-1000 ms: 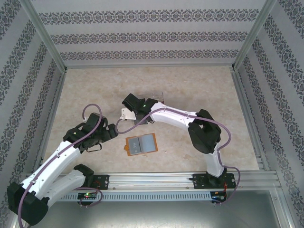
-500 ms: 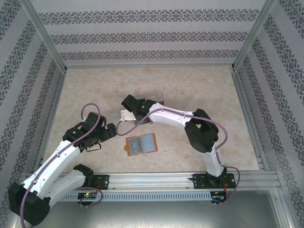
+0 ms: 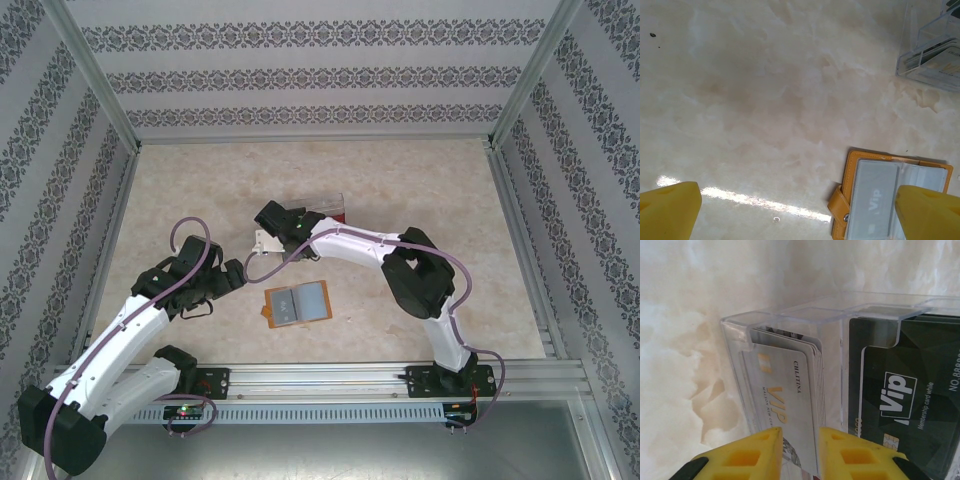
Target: Take the credit cards out of the card holder
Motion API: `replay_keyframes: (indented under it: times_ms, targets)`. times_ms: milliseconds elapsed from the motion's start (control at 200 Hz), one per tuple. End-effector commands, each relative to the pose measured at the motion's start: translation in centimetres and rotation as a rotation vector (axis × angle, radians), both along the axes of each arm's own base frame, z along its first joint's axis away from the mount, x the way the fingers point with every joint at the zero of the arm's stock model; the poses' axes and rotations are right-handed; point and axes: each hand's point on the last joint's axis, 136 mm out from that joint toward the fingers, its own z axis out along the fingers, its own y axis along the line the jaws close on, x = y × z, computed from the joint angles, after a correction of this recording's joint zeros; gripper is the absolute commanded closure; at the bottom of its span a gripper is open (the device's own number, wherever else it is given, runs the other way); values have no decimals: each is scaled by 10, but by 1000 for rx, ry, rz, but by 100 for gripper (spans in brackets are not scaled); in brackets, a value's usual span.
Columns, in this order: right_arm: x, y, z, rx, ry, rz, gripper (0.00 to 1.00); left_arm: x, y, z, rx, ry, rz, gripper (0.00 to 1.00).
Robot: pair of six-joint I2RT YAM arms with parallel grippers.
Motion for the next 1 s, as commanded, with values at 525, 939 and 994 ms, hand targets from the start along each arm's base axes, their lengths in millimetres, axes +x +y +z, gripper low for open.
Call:
replay_keyframes:
  times_ms: [525,939,994]
  targets:
    - [-2,-13,88,386,-23,-414,71,1,-23,4,-124,-21,-80,2]
    - [-90,-57,63,696,340,-890,73,9,-57,-6,-322,-20,-91,22]
    - [-102,-61,53,711,402,-933,73,9,-62,-9,-344,-12,-91,25]
